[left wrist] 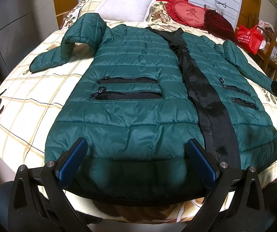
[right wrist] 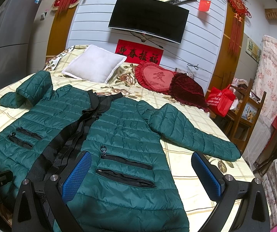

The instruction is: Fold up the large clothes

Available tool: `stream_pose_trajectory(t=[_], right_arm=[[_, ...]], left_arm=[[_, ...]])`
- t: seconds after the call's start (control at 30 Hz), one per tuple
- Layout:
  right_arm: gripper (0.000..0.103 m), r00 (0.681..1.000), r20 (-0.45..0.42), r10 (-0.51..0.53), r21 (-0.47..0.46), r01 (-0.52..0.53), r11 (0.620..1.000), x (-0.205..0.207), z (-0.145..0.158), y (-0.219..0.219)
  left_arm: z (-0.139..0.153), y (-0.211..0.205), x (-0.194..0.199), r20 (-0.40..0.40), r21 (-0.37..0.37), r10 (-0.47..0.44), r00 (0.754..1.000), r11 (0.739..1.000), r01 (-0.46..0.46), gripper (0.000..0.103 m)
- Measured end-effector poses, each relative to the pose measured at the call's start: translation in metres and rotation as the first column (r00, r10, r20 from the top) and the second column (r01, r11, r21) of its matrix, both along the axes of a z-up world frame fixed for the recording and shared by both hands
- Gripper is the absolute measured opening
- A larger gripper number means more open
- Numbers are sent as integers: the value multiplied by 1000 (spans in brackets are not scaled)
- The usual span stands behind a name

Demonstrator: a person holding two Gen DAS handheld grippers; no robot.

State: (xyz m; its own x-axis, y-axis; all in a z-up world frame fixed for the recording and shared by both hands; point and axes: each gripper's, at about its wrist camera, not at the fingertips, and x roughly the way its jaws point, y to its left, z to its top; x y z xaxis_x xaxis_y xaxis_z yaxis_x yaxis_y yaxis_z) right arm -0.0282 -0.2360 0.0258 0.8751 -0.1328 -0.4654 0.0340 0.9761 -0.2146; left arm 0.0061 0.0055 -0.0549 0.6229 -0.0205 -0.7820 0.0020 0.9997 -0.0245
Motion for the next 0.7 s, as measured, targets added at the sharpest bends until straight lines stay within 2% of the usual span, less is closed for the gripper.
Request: stream_pose_trajectory(t=[0.7], right_arm=[[103, 1000, 8, -2, -8, 2, 1000, 1, 4, -6]], left_arm=[[-2, 1, 2, -10, -7, 1, 1000, 1000, -1, 103]])
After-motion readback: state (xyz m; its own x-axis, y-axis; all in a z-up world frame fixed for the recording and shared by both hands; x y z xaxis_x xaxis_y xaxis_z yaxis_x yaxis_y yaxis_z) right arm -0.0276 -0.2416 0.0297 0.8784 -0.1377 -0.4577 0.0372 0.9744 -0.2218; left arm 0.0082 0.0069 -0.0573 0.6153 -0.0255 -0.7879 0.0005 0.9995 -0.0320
